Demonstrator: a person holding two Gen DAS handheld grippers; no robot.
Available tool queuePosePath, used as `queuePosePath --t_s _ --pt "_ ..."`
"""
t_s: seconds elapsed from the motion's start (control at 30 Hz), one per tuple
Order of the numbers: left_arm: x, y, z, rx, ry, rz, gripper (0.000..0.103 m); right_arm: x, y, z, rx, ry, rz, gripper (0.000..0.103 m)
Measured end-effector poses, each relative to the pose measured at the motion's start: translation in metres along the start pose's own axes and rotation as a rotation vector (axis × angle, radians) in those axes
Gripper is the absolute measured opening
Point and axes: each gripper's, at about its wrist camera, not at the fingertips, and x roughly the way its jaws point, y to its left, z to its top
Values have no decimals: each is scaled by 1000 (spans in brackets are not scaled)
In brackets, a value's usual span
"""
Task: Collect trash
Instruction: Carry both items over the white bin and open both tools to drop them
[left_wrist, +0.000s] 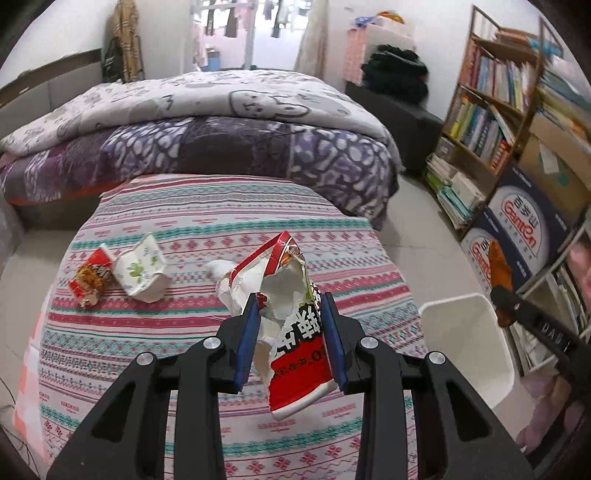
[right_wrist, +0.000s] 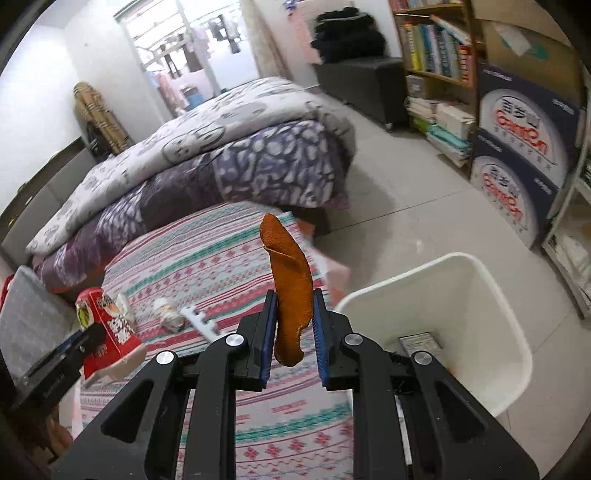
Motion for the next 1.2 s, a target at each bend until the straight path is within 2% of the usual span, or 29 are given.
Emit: queuePosePath --t_s 0.23,0.37,0.4,0.5,0.67,0.83,0.93,1.1,1.2 --pt "8 -47 -7 90 12 -47 34 -10 -45 5 60 -20 -108 19" --pt "11 -73 -11 133 17 -88 34 -21 -67 10 88 -46 -164 23" --pt "12 -79 -12 141 19 -96 34 -22 -70 10 93 -46 -168 35" --pt "14 -99 -18 179 31 -124 35 -28 -88 11 157 -66 -197 61" --pt "19 -130 -32 245 58 -166 35 -36 -119 11 276 -75 -209 77" --pt "24 -152 -43 264 103 -222 35 -42 -149 11 438 -81 -176 83" --pt "27 -167 -49 275 126 -262 35 -44 -156 10 485 -94 -168 84" --pt "30 -191 -55 291 158 -326 35 -44 -156 10 511 -103 -157 85" --pt "31 -201 -57 308 165 -373 40 -43 -156 10 514 -95 -144 85"
